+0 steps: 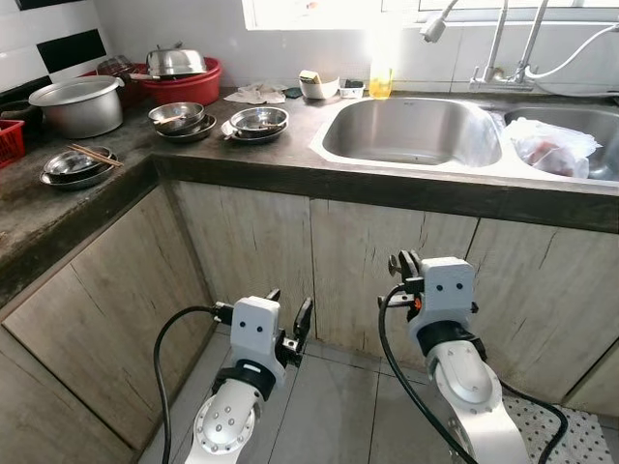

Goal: Kitchen organization

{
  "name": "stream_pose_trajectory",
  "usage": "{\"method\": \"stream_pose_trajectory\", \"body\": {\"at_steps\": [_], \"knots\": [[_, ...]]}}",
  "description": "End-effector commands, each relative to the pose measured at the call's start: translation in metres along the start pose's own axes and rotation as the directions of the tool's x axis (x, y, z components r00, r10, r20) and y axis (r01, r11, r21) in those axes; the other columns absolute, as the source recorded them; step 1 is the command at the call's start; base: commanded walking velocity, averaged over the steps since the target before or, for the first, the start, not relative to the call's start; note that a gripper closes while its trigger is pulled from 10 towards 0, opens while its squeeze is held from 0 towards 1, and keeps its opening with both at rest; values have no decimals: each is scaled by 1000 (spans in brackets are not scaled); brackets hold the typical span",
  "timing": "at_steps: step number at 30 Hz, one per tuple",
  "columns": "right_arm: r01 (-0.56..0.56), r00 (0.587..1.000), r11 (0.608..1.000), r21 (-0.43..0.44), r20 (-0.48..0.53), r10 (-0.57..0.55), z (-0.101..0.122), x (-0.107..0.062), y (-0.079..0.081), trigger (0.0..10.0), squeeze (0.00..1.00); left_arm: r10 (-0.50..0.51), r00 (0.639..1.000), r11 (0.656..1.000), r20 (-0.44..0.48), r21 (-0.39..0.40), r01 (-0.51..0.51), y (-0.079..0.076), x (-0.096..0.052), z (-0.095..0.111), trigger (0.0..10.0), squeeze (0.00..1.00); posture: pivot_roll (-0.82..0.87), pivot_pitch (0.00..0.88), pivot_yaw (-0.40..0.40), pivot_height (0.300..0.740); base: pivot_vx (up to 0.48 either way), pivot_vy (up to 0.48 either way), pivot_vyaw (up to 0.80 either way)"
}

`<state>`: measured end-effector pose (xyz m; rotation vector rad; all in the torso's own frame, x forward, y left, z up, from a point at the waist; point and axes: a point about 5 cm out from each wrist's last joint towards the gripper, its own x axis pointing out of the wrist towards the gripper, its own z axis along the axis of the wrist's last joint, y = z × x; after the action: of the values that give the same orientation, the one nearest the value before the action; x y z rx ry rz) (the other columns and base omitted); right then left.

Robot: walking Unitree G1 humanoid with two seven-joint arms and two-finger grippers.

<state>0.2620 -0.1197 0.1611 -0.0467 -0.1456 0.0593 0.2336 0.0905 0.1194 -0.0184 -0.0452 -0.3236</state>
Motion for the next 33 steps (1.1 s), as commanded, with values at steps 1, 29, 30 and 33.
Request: {"method": "stream_pose_trajectory", "body": {"at_steps": [1,29,30,33], "knots": [[2,999,1000,-3,33,-1,10,4,0,10000,0,3,1000,1000,18,15,-3,1,2,5,10000,0,58,7,22,740,480,0,-800],[71,973,997,-12,220,-67,57,30,-24,10000,0,-2,1000,1000,25,27,2,4,5,7,10000,0,59,3,20,740,480,0,-229],[73,972,997,-12,223,-68,58,30,-25,10000,0,-2,1000,1000,25,27,2,4,5,7,10000,0,60,5,21,740,480,0,-800],[76,970,997,-12,232,-71,61,31,-26,10000,0,-1,1000,1000,25,26,1,4,5,7,10000,0,60,5,21,740,480,0,-800]]}}
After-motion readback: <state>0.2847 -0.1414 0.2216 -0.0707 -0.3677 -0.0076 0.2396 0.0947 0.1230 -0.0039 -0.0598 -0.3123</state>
